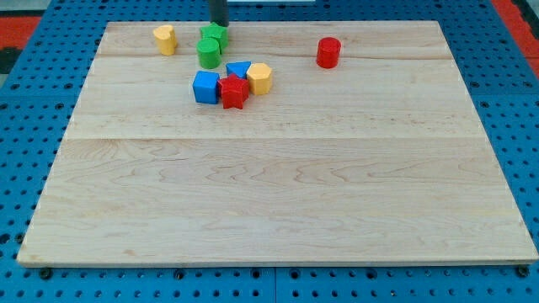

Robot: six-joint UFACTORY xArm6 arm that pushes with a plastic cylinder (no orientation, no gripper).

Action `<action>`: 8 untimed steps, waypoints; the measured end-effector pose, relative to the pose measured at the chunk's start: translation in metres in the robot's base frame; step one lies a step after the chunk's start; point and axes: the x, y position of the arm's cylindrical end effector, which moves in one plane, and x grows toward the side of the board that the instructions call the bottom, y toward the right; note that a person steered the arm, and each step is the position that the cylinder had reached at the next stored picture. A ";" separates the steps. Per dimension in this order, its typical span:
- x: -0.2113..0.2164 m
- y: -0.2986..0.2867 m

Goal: Nudge the yellow heart a bit left

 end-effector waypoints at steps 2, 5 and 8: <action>0.015 -0.016; 0.021 -0.018; 0.021 -0.045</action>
